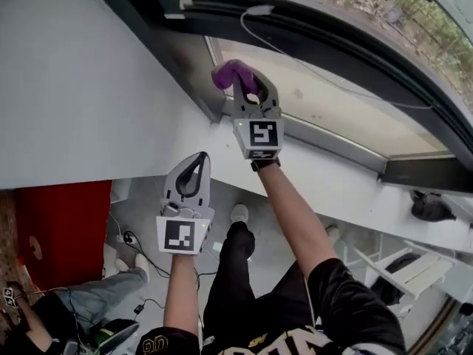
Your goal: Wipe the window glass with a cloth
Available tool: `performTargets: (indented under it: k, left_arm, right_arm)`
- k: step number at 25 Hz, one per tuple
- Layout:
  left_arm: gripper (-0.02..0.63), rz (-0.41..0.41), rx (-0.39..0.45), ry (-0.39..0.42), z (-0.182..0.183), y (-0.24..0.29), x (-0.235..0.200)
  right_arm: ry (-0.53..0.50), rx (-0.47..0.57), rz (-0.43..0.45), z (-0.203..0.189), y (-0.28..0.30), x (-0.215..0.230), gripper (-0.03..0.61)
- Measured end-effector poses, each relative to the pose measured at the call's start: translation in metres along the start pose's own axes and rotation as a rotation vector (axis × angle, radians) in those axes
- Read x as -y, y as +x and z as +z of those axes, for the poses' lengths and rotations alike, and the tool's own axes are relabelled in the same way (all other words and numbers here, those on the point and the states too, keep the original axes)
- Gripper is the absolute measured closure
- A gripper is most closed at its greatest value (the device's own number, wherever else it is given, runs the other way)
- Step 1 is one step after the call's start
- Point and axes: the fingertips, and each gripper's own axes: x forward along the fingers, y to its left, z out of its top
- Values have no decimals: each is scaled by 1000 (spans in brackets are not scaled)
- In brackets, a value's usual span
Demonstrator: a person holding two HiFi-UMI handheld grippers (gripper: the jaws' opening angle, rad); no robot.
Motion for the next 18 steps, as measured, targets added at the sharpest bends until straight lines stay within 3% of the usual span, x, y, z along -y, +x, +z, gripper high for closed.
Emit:
performTargets:
  k: [4, 8, 11, 14, 18]
  left_arm:
    - [604, 25, -45, 43, -18, -15, -33]
    - [604, -14, -40, 28, -29, 6, -9]
    - [604, -110, -11, 8, -23, 40, 54]
    - [604, -233, 3, 2, -22, 75, 143]
    - [604, -328, 25, -2, -20, 109, 266]
  right_arm:
    - [28, 31, -33, -10, 30, 7, 502]
    - [35, 54, -92, -4, 2, 52, 502]
    - [40, 28, -192, -4, -56, 123, 502]
    - [-22, 21, -289, 7, -135, 211, 502]
    - [-47, 13, -419, 28, -239, 325, 502]
